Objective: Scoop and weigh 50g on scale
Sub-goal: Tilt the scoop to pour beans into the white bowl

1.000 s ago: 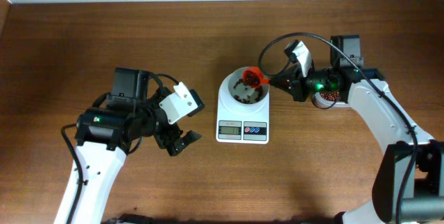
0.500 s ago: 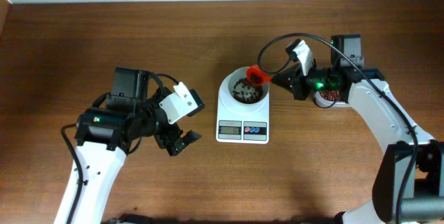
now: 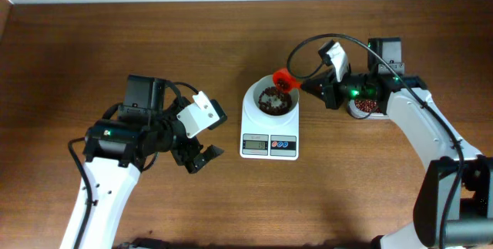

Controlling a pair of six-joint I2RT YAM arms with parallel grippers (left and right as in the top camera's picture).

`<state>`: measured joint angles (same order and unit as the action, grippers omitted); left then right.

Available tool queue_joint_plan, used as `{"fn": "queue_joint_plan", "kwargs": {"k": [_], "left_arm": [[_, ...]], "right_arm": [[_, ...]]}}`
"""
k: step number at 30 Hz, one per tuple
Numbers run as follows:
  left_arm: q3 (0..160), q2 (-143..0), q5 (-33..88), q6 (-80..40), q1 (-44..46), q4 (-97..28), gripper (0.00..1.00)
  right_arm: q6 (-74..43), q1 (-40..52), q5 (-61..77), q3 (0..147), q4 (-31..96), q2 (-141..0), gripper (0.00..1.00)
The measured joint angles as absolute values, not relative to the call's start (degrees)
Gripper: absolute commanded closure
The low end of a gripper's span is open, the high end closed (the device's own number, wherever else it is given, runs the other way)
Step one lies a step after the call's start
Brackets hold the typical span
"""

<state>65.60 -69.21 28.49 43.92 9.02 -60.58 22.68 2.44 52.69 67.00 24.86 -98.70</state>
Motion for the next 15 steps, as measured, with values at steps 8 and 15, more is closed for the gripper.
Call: {"fn": "queue_joint_plan", "kwargs": {"k": [8, 15], "left_arm": [[65.6, -69.21, 28.49, 43.94, 9.02, -60.55, 0.01], [65.6, -69.21, 28.49, 43.92, 9.02, -60.58, 0.01]], "right_arm": [[23.24, 2.44, 51.46, 67.0, 25.06, -98.7, 0.96], [22.7, 2.44, 52.1, 67.0, 26.44, -98.7, 0.96]]}}
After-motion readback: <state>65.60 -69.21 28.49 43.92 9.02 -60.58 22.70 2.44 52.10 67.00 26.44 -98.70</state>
